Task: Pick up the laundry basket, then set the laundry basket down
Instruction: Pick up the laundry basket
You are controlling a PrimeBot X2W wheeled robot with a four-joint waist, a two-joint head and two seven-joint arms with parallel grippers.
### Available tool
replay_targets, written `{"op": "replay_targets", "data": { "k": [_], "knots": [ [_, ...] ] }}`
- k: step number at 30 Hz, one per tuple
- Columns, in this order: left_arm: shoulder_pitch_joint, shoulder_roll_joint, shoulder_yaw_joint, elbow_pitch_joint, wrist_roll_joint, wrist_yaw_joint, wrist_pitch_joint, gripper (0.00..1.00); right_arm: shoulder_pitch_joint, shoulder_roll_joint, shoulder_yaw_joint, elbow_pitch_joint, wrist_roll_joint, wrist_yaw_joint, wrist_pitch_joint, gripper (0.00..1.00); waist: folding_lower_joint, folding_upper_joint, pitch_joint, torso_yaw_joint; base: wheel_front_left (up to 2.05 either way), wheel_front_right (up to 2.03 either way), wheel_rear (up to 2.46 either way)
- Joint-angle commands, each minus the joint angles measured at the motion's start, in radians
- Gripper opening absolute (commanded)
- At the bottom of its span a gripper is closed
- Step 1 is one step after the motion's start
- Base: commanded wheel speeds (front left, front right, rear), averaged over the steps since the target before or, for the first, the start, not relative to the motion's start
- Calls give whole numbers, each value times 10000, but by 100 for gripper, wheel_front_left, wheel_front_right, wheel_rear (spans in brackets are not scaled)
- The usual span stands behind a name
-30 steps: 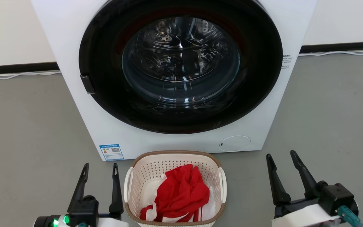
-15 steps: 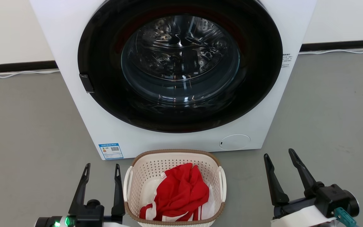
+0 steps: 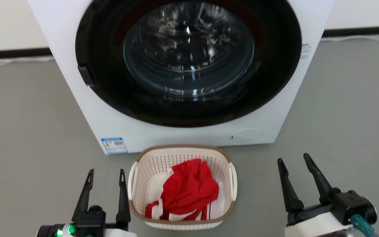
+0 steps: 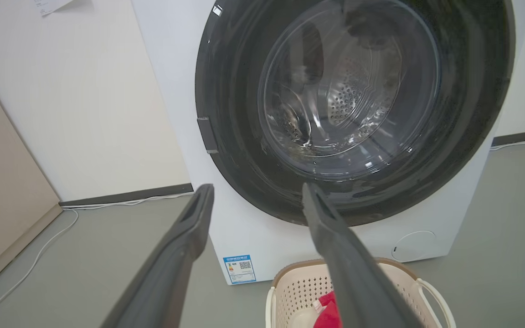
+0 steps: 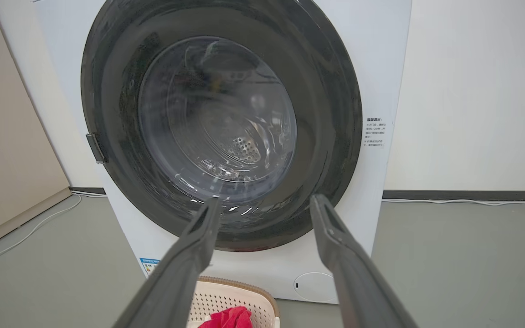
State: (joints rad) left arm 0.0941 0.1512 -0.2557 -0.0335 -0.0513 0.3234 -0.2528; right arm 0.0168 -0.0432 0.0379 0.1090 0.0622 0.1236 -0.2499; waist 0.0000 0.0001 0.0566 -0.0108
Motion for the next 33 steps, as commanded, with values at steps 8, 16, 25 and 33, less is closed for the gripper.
{"op": "replay_targets", "data": {
  "k": [8, 16, 25, 33],
  "knots": [
    [-1455, -326, 686, 401, -193, -640, -90, 100, -1424, -70, -27, 284, 154, 71, -118, 100, 0, -1, 1802, 227, 0, 0, 0],
    [-3247, -636, 890, 1771, -404, -1447, -90, 100, -2959, -70, -220, 1103, 169, 71, -118, 100, 0, -1, 3724, 499, 0, 0, 0],
    [-5184, -896, 1246, 3649, -558, -1956, -90, 100, -4588, -70, -516, 2287, 140, 71, -118, 100, 0, -1, 5544, 806, 0, 0, 0],
    [-6136, -982, 1368, 5087, -584, -2200, -90, 100, -5381, -70, -530, 3315, 240, 71, -118, 100, 0, -1, 6410, 1005, 0, 0, 0]
  ]
}}
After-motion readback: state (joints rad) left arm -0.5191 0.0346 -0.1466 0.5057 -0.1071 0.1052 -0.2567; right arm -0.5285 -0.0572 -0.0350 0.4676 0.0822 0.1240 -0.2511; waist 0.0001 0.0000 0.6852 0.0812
